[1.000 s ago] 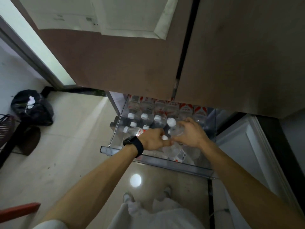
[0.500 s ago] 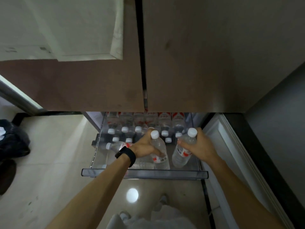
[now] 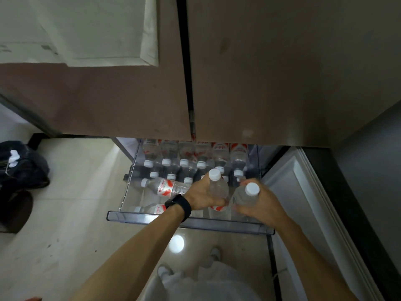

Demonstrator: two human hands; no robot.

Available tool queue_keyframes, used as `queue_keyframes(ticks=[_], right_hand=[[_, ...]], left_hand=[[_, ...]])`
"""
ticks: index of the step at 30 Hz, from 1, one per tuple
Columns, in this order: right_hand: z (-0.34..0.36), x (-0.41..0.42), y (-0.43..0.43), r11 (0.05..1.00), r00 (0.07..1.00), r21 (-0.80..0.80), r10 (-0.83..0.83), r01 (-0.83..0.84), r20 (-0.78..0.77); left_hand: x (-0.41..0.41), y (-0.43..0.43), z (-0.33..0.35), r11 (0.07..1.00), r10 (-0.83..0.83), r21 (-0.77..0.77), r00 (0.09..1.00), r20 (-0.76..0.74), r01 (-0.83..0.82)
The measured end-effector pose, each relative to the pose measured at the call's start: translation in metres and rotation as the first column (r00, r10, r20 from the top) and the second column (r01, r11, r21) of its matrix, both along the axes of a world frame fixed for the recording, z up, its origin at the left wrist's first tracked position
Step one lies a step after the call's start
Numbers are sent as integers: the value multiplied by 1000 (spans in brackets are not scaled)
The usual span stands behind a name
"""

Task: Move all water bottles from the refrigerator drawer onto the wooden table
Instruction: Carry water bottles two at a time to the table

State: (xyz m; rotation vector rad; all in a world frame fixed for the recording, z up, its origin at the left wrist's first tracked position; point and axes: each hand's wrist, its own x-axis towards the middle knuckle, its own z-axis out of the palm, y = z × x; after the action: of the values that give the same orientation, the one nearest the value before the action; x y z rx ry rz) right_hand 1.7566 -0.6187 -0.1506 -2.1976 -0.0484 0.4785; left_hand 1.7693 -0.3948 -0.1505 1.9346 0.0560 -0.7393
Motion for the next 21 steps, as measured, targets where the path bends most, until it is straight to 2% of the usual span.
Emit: queue_keyframes(ticks=[5,8,12,17,21], right_hand=[[2,-3,8,990,991,-58,-125,127,39],[12,-2,13,988,989,-64,-136,140,63],[54,-8,29,981,971,77,-188,179,147],[115,-16,98,987,955,158,-69,24,289],[151,-49,184,978,929,168,53,-122,367]], left_hand=[[-8,-1,7,991,120,53,988,100,-126],[-13,14,22,975,216,13,964,157,-220],[-29,52,70,903,426,-84,854,300,-421],[-82,116,132,828,545,-149,712,443,-541],[-164,186,153,703,654,-134,561,508,-698]])
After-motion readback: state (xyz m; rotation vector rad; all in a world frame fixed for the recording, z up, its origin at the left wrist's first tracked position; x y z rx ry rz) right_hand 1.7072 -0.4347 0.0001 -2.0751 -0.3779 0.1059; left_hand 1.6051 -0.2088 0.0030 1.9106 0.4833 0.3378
